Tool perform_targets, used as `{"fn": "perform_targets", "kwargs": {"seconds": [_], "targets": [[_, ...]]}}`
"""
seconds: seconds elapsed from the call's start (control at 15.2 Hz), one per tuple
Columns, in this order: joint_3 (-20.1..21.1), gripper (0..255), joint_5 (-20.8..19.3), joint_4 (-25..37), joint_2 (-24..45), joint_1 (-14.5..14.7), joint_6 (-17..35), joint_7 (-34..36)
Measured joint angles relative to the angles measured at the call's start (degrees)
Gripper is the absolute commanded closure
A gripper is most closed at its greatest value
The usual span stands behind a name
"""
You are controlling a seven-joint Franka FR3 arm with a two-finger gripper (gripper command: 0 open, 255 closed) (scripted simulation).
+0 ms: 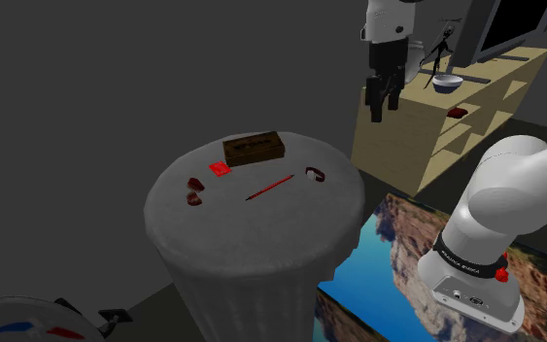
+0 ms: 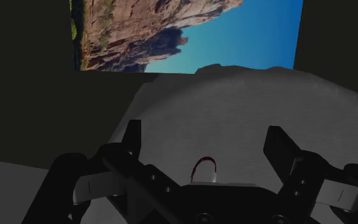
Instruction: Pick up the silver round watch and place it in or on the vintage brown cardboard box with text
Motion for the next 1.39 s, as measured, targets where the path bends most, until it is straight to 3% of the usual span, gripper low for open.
{"fn": "perform_targets", "kwargs": {"seconds": [0.2,0.66,1.39], "targets": [[0.41,0,0.58,-0.38,1.81,0.12,2.22,0.87],[2.38,0,3.32,-1.71,12.93,0.79,15.3,5.15],[4.61,0,6.22,2.92,33.88,1.72,32.82,10.33]]}}
